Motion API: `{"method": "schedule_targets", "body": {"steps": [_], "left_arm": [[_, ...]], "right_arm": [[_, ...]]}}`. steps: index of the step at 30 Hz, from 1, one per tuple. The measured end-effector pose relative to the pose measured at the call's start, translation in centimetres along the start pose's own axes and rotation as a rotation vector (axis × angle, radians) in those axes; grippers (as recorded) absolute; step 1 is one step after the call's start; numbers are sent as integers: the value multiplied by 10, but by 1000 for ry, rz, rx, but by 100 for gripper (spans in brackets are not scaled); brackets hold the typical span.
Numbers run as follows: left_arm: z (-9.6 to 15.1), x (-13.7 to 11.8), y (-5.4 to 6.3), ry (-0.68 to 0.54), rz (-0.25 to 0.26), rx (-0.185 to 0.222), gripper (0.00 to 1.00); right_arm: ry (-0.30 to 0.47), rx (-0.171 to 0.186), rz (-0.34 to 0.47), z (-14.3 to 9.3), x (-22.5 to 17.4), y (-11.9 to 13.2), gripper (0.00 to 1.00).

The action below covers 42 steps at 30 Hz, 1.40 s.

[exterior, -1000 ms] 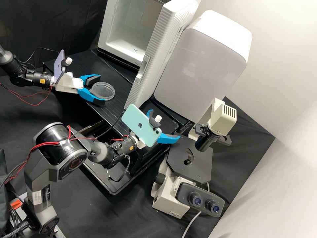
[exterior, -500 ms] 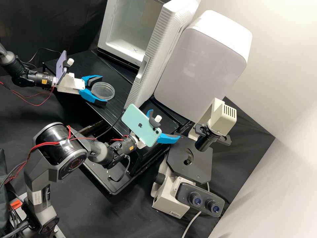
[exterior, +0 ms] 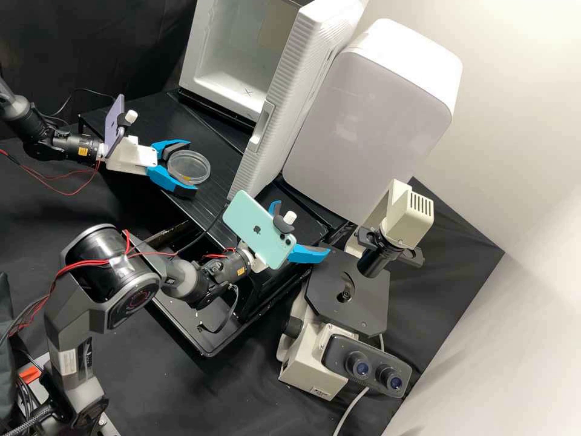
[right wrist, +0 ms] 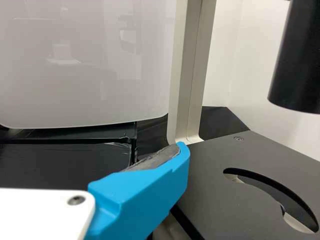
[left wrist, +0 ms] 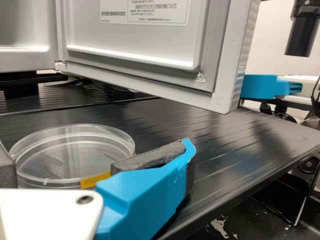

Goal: Place the petri dish in the incubator

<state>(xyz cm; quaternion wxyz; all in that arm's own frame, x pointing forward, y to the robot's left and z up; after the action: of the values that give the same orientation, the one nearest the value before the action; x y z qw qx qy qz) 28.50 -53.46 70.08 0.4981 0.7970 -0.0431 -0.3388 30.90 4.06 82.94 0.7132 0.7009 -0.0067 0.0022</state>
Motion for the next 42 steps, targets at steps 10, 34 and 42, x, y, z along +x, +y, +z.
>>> {"method": "schedule_targets", "body": {"steps": [10, 34, 42], "left_arm": [[0, 0, 0, -1, 0, 0, 0], [-1, 0, 0, 9, 6, -6, 0], [-1, 0, 0, 10, 6, -2, 0]], "right_arm": [[0, 0, 0, 0, 0, 0, 100], [0, 0, 0, 0, 0, 0, 100], [0, 0, 0, 0, 0, 0, 100]]}}
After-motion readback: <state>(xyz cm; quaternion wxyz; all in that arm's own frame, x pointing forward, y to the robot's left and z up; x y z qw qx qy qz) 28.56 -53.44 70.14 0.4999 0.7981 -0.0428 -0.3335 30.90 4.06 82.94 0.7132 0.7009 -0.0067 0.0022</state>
